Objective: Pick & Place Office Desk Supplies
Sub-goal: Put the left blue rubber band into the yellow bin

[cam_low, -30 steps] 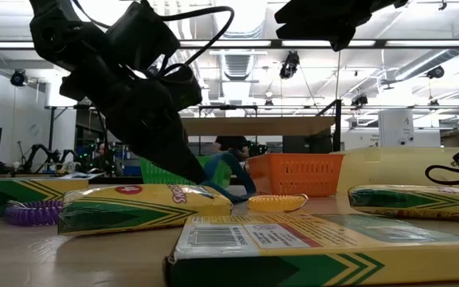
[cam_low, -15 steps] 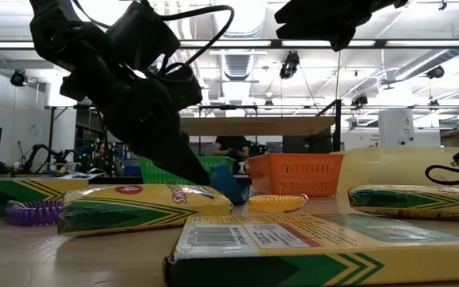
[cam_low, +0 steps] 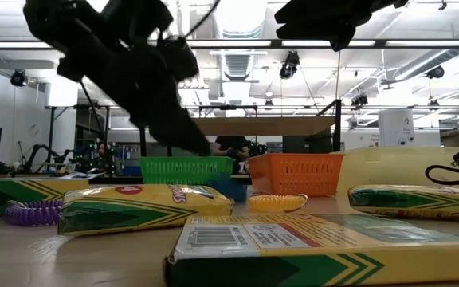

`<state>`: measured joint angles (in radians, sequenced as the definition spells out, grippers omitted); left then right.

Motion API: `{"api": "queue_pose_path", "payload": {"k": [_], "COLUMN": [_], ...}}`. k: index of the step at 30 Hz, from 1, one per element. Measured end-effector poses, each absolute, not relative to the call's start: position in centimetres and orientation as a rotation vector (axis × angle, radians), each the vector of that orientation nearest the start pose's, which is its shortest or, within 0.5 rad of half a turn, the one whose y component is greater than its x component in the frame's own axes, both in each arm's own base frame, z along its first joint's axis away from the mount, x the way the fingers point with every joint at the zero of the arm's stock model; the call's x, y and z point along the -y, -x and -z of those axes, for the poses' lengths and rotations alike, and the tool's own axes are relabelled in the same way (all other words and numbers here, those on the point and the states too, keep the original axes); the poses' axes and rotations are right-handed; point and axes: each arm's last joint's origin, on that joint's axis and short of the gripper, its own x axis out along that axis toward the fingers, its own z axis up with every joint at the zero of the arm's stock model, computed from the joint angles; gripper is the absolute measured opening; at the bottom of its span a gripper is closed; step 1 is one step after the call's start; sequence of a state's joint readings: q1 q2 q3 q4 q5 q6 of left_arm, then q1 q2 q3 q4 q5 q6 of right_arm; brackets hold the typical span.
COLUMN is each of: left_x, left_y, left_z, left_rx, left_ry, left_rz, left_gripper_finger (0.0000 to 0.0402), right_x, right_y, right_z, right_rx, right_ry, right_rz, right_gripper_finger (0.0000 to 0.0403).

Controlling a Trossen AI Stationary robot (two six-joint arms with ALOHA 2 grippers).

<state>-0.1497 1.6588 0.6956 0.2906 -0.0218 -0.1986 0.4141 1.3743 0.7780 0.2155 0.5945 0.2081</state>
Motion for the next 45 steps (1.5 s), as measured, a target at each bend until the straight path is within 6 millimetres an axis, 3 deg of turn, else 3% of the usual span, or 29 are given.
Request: {"api": "queue_pose_path", "payload": {"k": [9, 17, 23, 30, 39, 45], "left_x": [3.9, 3.3, 3.0, 3.6, 2.7, 2.3], "left_y": [-28.2, -25.6, -23.3, -19.8, -14.8, -12.9], "left_z": [-19.1, -24.2, -25.6, -24.9, -20.5, -18.8], "left_rx": [-0.592, -0.403, -0.311, -0.171, 0.050, 0.179], "left_ry": [0.064, 0.015, -0.022, -0.129, -0.144, -0.131], "left_rz": [0.000, -0.058, -0.046, 0.032, 0.030, 0.019], "left_gripper_finger": [0.0225, 0.0225, 0.0223, 0.0213, 0.0197, 0.0187], "right_x": [-10.2, -10.2, -10.2, -10.2, -10.2, -10.2], "right_y": [-27.2, -27.2, -27.2, -27.2, -27.2, -27.2], "right_z": [-24.0, -24.0, -24.0, -24.0, -24.0, -24.0], "right_rx": [-0.313, -0.313, -0.313, -0.313, -0.313, -0.313], "right_ry": [-0.021, -0.021, -0.021, -0.021, -0.020, -0.021], "right_rz": [0.212, 0.212, 0.212, 0.212, 0.211, 0.212], "right_gripper_finger": [0.0183, 0.0183, 0.0183, 0.0183, 0.0183, 0.0183]}}
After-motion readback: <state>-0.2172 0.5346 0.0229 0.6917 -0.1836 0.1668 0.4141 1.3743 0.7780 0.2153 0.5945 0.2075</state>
